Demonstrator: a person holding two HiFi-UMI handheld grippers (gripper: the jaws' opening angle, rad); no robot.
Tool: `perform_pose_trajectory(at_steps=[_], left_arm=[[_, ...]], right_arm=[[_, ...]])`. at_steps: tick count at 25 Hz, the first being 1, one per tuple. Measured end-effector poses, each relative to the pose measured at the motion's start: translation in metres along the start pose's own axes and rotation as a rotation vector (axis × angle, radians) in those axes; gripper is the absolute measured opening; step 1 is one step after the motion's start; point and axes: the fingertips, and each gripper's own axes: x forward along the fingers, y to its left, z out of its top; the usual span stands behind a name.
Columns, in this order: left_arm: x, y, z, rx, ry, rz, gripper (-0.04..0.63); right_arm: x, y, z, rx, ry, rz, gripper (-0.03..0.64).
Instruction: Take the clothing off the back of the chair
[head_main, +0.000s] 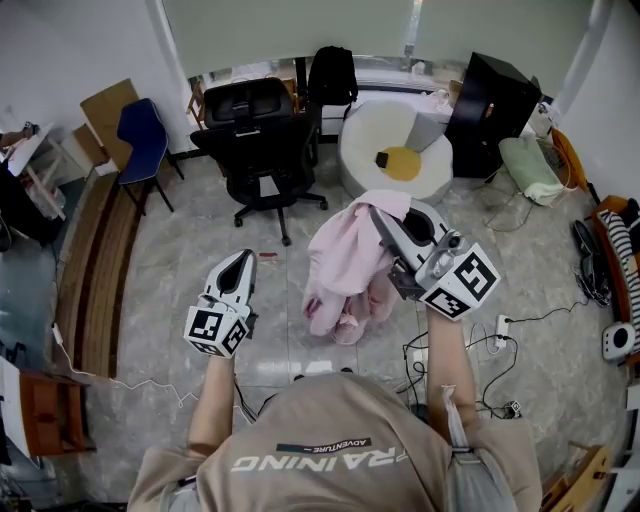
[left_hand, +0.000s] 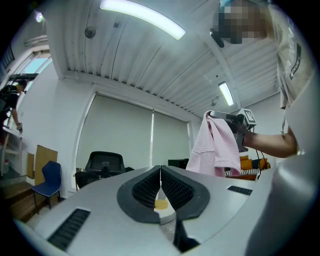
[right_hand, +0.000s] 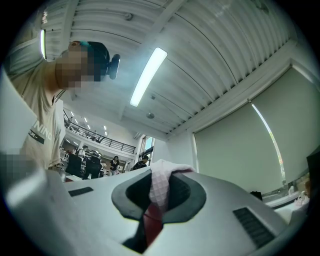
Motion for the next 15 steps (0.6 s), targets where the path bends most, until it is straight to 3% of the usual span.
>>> perform_pose_trajectory(at_steps=[15], left_arm=[[-0.014,-0.007,-0.001,-0.003,0.003,0.022,0.015]], right_arm=[[-0.006,0.002,0.0,0.005,0.011,0.003,0.043]])
